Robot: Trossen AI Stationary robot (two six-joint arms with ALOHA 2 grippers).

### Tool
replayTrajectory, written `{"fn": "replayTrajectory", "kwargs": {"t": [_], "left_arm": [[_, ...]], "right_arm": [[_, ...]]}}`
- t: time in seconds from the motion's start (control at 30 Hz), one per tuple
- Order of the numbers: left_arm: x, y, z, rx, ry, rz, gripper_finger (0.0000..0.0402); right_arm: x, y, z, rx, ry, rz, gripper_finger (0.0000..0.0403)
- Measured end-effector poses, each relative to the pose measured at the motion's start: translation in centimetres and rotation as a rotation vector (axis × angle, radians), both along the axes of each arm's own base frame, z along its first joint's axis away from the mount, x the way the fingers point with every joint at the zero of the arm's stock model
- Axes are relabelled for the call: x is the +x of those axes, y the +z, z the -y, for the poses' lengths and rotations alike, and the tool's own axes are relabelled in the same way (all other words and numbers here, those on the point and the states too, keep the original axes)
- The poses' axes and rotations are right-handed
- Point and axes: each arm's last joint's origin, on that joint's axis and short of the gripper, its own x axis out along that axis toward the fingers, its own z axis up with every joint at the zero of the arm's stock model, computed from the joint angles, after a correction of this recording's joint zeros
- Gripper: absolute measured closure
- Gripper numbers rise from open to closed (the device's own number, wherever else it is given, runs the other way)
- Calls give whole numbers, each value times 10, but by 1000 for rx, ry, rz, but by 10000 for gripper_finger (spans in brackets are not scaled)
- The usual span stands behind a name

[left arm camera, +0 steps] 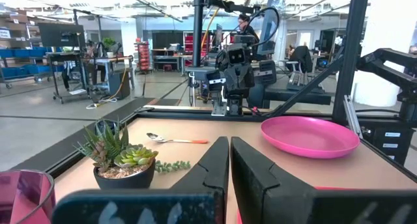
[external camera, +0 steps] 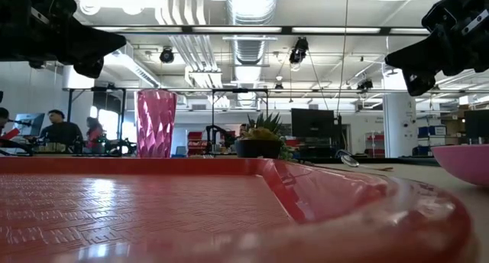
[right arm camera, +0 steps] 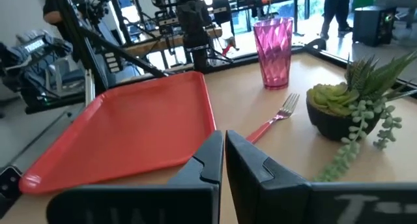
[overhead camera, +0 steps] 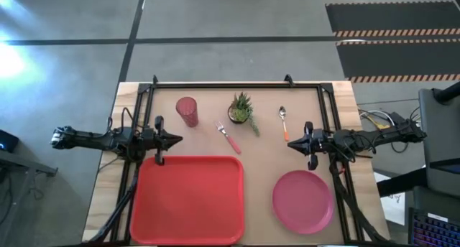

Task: Pick and place plate/cup/fork/spoon on tray
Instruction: Put the pink plate on the orange tray

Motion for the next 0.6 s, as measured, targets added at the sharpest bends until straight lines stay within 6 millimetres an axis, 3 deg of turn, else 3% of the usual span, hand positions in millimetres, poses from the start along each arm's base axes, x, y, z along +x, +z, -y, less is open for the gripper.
{"fn": "replayTrajectory", "kwargs": {"t": [0.17,0.33,0.6], "left_arm": [[0,0,0,0,0,0,401],[0,0,0,0,0,0,402],[0,0,0,0,0,0,401]], "right_arm": [[0,4,2,75,-69,50,394],[-1,19,5,225,-164,219,394],[-4,33,6,249,-183,366,394]]}}
